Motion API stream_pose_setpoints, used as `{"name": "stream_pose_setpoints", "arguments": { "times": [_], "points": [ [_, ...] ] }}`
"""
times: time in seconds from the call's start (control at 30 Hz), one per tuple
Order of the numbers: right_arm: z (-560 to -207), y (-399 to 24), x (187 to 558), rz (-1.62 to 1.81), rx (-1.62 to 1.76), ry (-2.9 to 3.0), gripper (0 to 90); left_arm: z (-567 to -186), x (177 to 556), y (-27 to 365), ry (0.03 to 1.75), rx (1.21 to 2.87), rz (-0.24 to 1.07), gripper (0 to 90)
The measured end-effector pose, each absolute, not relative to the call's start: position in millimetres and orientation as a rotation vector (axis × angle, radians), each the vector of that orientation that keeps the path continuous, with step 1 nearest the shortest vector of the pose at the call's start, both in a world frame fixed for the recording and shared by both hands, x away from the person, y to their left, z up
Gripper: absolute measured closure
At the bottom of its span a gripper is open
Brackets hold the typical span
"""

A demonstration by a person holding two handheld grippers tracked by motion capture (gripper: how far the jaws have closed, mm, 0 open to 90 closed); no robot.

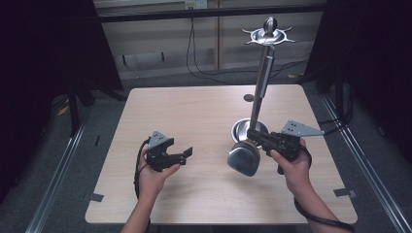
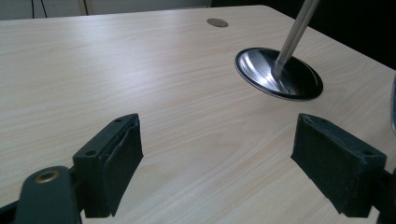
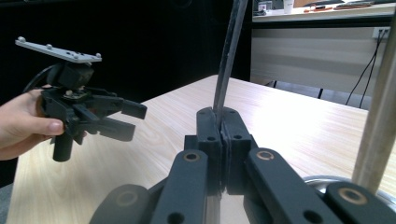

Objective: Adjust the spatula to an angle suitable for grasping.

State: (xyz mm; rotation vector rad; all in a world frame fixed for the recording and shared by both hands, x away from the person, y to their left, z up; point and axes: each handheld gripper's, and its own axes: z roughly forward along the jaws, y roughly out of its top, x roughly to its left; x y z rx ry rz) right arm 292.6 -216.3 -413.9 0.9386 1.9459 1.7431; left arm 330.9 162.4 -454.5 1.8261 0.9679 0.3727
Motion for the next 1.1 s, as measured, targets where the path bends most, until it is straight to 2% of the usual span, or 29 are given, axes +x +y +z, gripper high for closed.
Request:
{"name": "stream_pose_setpoints", "arguments": {
  "times": [0.63, 1.1],
  "points": [
    [-421, -227, 314, 1.734, 0.969, 1.929, 82.3, -457, 332, 166, 0.979, 1.824, 0.368, 15.9],
    [-423, -220, 329, 1.732, 0.997, 1.916, 67.3, -459, 333, 166, 0.973, 1.830, 0.366, 15.8]
  ]
}}
